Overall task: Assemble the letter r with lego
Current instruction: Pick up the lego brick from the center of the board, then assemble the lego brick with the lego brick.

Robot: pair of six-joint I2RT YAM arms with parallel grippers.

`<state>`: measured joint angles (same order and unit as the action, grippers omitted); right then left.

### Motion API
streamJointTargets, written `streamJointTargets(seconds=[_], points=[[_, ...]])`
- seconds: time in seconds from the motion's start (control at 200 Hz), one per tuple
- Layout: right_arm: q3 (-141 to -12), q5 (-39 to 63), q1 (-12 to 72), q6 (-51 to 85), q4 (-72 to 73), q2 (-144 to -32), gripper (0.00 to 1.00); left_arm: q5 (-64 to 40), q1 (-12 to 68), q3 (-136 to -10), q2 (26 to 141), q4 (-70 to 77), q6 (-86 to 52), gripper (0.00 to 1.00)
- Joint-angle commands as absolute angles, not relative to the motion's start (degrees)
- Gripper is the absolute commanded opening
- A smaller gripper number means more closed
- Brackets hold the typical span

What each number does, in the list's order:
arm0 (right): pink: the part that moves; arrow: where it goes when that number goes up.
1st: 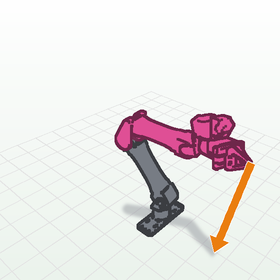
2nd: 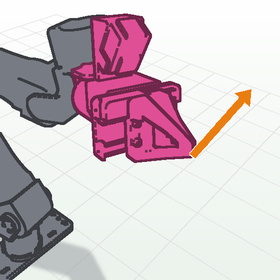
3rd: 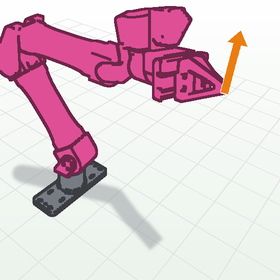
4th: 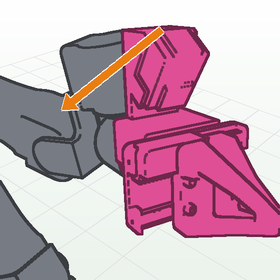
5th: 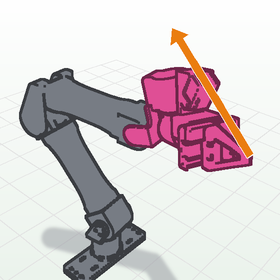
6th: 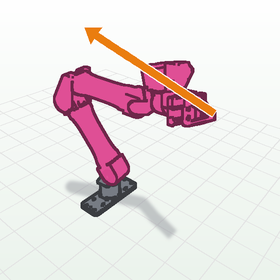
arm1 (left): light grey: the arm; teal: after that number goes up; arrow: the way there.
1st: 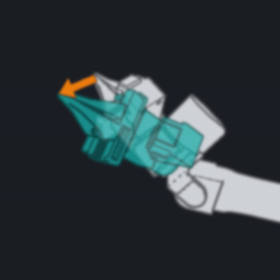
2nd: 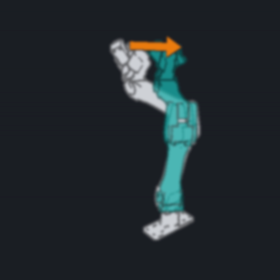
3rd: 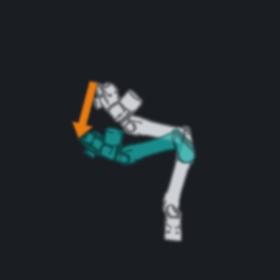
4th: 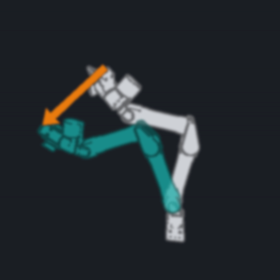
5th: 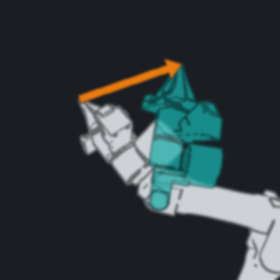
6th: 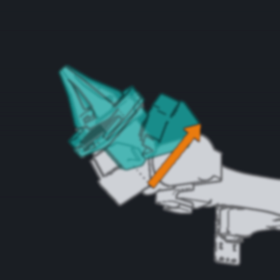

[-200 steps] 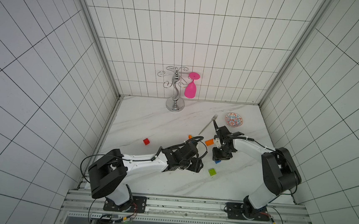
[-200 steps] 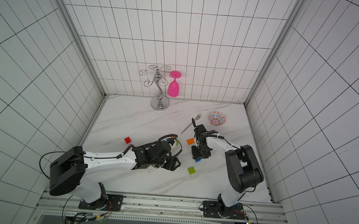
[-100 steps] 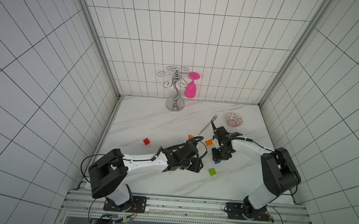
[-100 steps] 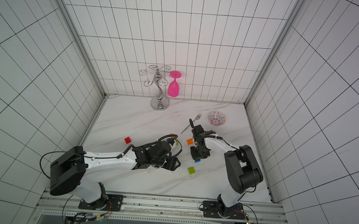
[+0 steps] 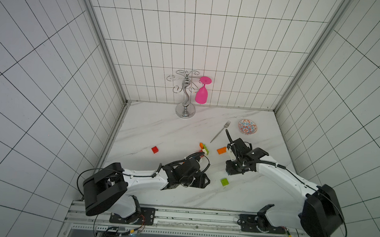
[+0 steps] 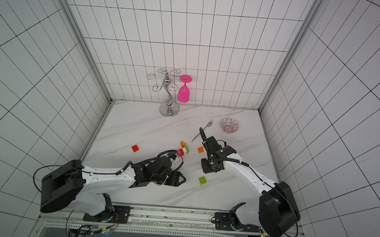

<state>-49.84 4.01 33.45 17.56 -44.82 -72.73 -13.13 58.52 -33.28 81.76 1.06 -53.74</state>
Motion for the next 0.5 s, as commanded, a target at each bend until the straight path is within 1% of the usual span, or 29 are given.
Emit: streamJointTargets(seconds=[0.0,0.08,0.225,0.495], points=[[-46.7,6.2,35.7,20.9,-49.5,-69.2,0.00,-17.1,58.9,-28.1,82.8,16.9,-63.7,0.66],[-46.7,7.1,38.2,21.3,-49.7,-68.7,0.00,-17.2,59.8,-26.2,84.3,21.9,-65.9,0.66],[-47.4,5.1,42.1,21.6,-50.3,-71.3,0.00,-16.9,61.1,-27.7,86.4,22.4,-65.7,0.65],[-48.0,2.7,43.3,21.6,-48.0,-75.6,0.00,-16.9,61.1,-29.6,89.6,23.0,-64.9,0.65]])
